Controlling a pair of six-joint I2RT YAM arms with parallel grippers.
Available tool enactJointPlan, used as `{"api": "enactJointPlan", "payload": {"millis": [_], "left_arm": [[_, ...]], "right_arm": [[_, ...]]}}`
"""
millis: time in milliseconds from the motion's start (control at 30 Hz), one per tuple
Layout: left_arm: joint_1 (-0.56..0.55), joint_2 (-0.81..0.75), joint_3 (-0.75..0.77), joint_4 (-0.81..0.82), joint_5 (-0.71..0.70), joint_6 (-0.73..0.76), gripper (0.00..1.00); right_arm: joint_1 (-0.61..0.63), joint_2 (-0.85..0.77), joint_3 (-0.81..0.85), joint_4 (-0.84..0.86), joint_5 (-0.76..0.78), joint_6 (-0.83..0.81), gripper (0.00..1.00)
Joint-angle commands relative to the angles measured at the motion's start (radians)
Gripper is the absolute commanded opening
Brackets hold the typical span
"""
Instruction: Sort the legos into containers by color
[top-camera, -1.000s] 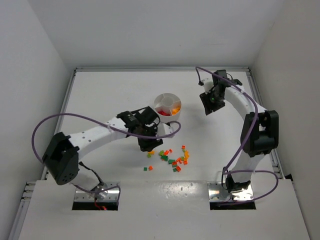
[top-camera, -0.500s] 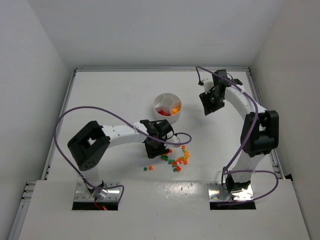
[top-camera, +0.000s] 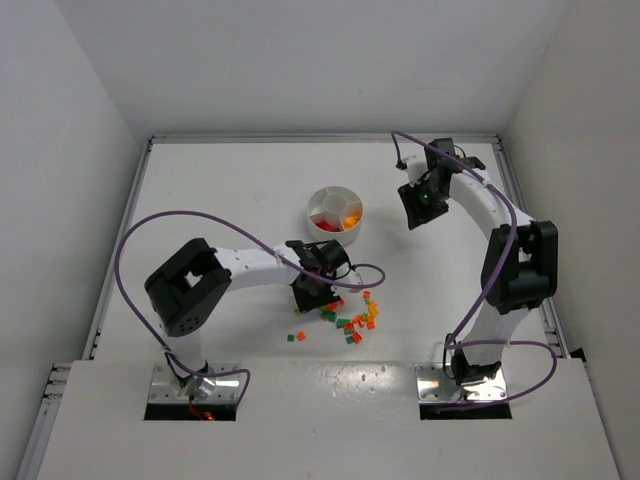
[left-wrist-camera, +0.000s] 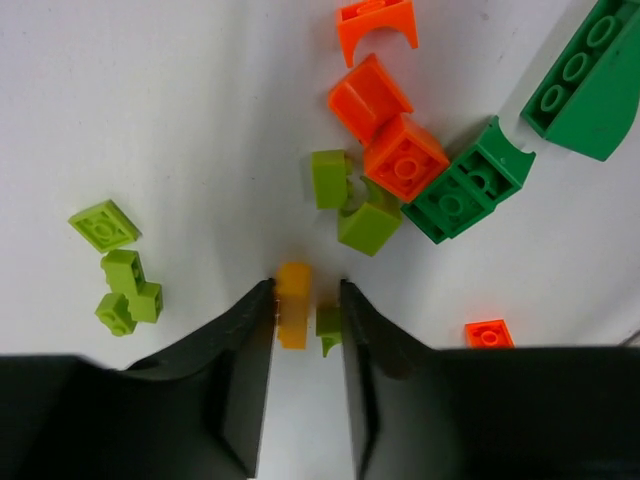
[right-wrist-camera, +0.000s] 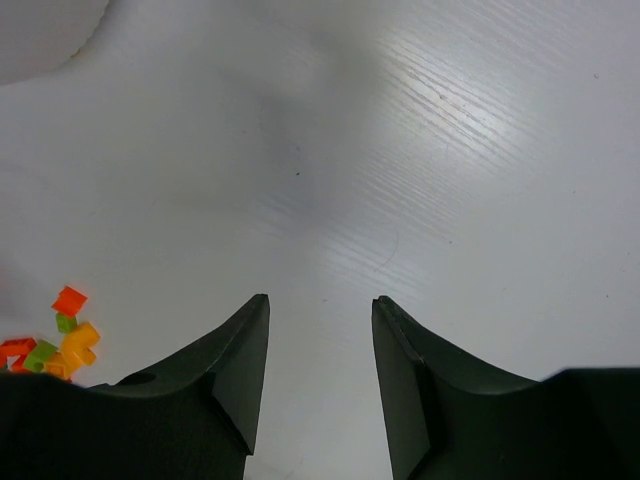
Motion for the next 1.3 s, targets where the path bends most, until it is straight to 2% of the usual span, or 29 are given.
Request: {"api": "enactJointPlan", "payload": {"millis": [0,267,367,500,533,633,667,733,833,867,933,1267], "left_arm": [[-0.008,0.005,0.031,0.014,-0.008,-0.008,0.36],[0.018,-0.039,0.051,0.033,-0.018,-0.008,0.22],[0.053,-0.109,0.141,0.033,0.02,-0.008,0.2],[0.102,-0.133,0.382,0.044,0.099,-0.039,0.2],[0.114,-0.133,0.419,0.054,0.1,-0.048,0.2],[0.137,-0.078,0.554,0.064,0.1,-0.077,0.2],[0.147,-0.035,0.583,0.064,0.1,-0.087,0.2],[0.174,0.01,0.666,0.064,0.1,-0.099,0.2],[0.205,0.084,0.744,0.053,0.123,-0.125,0.21],[0.205,0.097,0.754,0.053,0.138,-0.125,0.22],[0.214,0.12,0.766,0.053,0.15,-0.136,0.22],[0.233,0.246,0.826,0.053,0.176,-0.185,0.24]], "right_arm": [[-0.005,-0.006,0.041,0.0,-0.02,0.009,0.46],[-0.005,-0.015,0.041,0.0,-0.02,0.009,0.46],[0.004,-0.015,0.041,0.0,-0.02,0.009,0.46],[0.015,-0.015,0.061,0.0,-0.03,0.009,0.46],[0.015,-0.006,0.073,0.0,-0.043,0.009,0.5],[0.015,0.005,0.093,-0.009,-0.052,0.009,0.53],[0.015,0.005,0.093,-0.009,-0.052,0.019,0.6],[0.015,0.005,0.093,-0.009,-0.061,0.02,0.64],[0.015,0.014,0.081,-0.009,-0.061,0.02,0.79],[0.015,0.014,0.072,-0.009,-0.061,0.02,0.86],[0.015,0.014,0.072,-0.009,-0.052,0.02,0.92],[-0.003,0.005,0.041,-0.009,-0.04,0.029,0.93]]}}
